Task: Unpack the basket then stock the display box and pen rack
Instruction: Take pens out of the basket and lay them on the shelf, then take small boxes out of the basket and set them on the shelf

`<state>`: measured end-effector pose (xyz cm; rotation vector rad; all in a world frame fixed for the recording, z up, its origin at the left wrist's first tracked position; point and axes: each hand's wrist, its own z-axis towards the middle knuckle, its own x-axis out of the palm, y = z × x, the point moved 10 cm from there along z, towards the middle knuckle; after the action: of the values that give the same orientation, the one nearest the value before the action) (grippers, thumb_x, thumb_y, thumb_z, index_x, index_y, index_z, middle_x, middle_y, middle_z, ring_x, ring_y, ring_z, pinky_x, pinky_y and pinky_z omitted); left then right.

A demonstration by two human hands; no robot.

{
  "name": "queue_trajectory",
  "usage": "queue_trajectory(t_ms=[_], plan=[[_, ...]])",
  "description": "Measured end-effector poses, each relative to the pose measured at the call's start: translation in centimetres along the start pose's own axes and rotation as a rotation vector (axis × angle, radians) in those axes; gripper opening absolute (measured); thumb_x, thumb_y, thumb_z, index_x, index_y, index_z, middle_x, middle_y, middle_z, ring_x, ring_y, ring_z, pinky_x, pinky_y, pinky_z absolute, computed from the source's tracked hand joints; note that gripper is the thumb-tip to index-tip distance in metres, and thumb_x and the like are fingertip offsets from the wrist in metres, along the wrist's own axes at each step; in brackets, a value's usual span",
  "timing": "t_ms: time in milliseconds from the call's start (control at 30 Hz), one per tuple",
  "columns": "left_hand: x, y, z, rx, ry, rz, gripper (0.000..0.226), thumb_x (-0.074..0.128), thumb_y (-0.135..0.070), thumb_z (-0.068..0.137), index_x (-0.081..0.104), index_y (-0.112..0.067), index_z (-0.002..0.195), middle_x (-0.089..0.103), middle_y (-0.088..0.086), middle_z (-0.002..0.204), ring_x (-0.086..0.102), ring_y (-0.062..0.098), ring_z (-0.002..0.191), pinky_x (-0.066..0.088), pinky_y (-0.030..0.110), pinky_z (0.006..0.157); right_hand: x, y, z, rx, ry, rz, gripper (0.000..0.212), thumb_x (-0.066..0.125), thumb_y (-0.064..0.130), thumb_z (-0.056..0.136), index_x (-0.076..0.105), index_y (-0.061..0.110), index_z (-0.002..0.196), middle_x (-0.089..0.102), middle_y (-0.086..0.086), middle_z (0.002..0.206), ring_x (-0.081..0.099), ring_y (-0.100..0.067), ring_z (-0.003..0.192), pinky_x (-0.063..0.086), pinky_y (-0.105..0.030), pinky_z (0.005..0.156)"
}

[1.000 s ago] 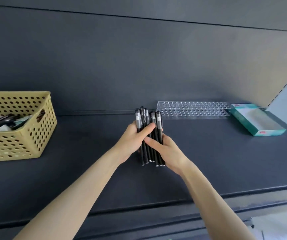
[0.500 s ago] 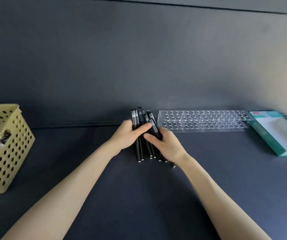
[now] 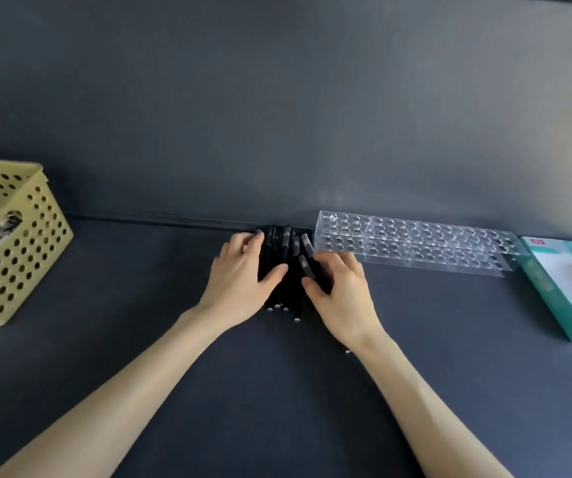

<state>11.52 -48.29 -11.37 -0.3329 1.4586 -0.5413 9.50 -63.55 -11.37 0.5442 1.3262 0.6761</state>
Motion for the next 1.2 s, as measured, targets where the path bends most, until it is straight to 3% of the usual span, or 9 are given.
queue_trajectory(t_ms=[233, 400, 567, 767, 1000, 1200], plan=[[1.3, -0.2, -1.9, 0.081, 0.033, 0.033, 0.051, 0.043, -0.039, 0.098, 0.035, -0.02, 0.145, 0.02, -0.005, 0.157, 0.02, 0.015, 0.143, 0.014, 0.033, 0.11, -0.4, 0.6, 0.2, -0.007, -0.122, -0.083, 0.024, 0.06, 0.025, 0.09, 0.059, 0.011, 0.11, 0.048, 0.004, 0.099, 0.047, -0.012, 0.079, 0.032, -0.018, 0.067], [0.4, -0.4, -2.5, 0.091, 0.009, -0.046, 0.046, 0.047, -0.036, 0.097, 0.045, -0.017, 0.139, 0.026, -0.003, 0.155, 0.025, 0.016, 0.141, 0.018, 0.033, 0.11, -0.6, 1.0, 0.0, 0.011, -0.118, -0.123, 0.029, 0.057, 0.033, 0.092, 0.059, 0.012, 0.112, 0.052, 0.0, 0.104, 0.051, -0.02, 0.099, 0.041, -0.028, 0.076], [-3.3, -0.6, -3.7, 0.112, -0.097, -0.071, 0.034, 0.053, -0.029, 0.095, 0.056, -0.014, 0.125, 0.049, -0.003, 0.136, 0.043, 0.019, 0.125, 0.033, 0.034, 0.102, -1.9, 2.7, -0.6, -0.037, -0.134, -0.167, 0.026, 0.054, 0.027, 0.092, 0.06, 0.013, 0.114, 0.057, -0.001, 0.116, 0.046, -0.022, 0.11, 0.036, -0.026, 0.078], [-10.9, -0.7, -7.0, 0.199, -0.3, -0.02, 0.025, 0.059, -0.02, 0.092, 0.063, -0.009, 0.114, 0.061, 0.001, 0.116, 0.056, 0.021, 0.089, 0.046, 0.04, 0.084, -2.6, 9.7, -2.3, -0.213, -0.161, -0.134, 0.027, 0.055, 0.023, 0.092, 0.061, 0.012, 0.115, 0.061, -0.001, 0.116, 0.05, -0.023, 0.107, 0.039, -0.028, 0.081], [-20.7, 4.2, -13.3, 0.223, -0.481, 0.042, 0.02, 0.062, -0.018, 0.089, 0.066, -0.007, 0.107, 0.067, 0.002, 0.101, 0.063, 0.025, 0.088, 0.051, 0.04, 0.077, 0.3, 20.1, -5.6, -0.346, -0.192, -0.072, 0.025, 0.056, 0.023, 0.092, 0.062, 0.013, 0.113, 0.063, 0.003, 0.109, 0.052, -0.017, 0.103, 0.042, -0.028, 0.079], [-27.3, 13.4, -19.3, 0.218, -0.485, 0.035, 0.017, 0.063, -0.017, 0.09, 0.066, -0.007, 0.104, 0.068, 0.001, 0.097, 0.066, 0.022, 0.087, 0.055, 0.039, 0.07, 8.3, 28.4, -8.9, -0.374, -0.166, 0.028, 0.022, 0.057, 0.021, 0.092, 0.063, 0.012, 0.111, 0.062, 0.004, 0.106, 0.055, -0.014, 0.088, 0.044, -0.028, 0.074]])
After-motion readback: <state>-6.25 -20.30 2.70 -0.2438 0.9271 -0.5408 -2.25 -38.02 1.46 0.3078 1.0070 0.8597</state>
